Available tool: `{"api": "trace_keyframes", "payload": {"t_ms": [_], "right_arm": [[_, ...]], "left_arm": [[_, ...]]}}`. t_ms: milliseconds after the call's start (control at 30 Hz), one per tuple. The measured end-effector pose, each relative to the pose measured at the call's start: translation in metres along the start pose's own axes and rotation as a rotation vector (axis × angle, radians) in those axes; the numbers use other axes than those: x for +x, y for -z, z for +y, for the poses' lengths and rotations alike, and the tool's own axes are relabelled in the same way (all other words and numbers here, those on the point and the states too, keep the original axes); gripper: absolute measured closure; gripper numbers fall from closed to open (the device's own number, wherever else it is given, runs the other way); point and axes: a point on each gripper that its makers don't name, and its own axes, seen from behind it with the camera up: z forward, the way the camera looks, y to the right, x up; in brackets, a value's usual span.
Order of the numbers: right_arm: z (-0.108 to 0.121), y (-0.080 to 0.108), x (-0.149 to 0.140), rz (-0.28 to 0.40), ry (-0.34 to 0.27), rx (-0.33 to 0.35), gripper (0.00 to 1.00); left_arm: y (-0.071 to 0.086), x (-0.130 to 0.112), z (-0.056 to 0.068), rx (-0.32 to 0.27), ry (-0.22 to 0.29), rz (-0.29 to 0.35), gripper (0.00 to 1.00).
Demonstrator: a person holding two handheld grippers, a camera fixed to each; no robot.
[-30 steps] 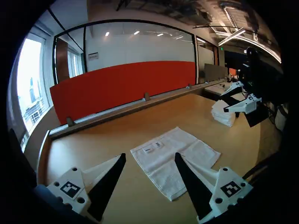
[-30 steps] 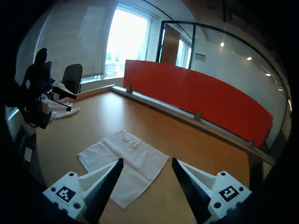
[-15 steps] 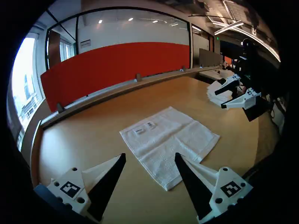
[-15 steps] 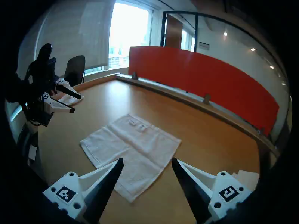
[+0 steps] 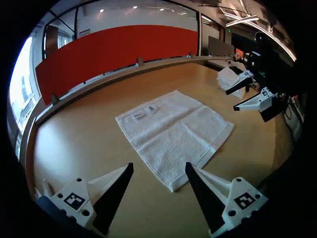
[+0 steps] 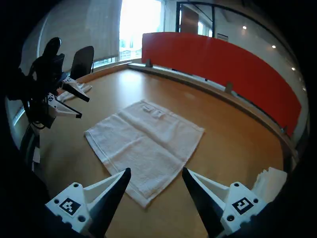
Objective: Fold towel
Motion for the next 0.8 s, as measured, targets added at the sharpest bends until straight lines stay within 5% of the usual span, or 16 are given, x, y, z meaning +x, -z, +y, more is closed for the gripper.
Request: {"api": "trace_keyframes", "payload": {"t_ms": [800], "right_arm": [[-0.012, -0.023, -0.076, -0.165, 0.046, 0.074, 0.04]], "left_arm": [[-0.038, -0.063, 0.027, -0.062, -0.025, -0.169, 0.03]]}}
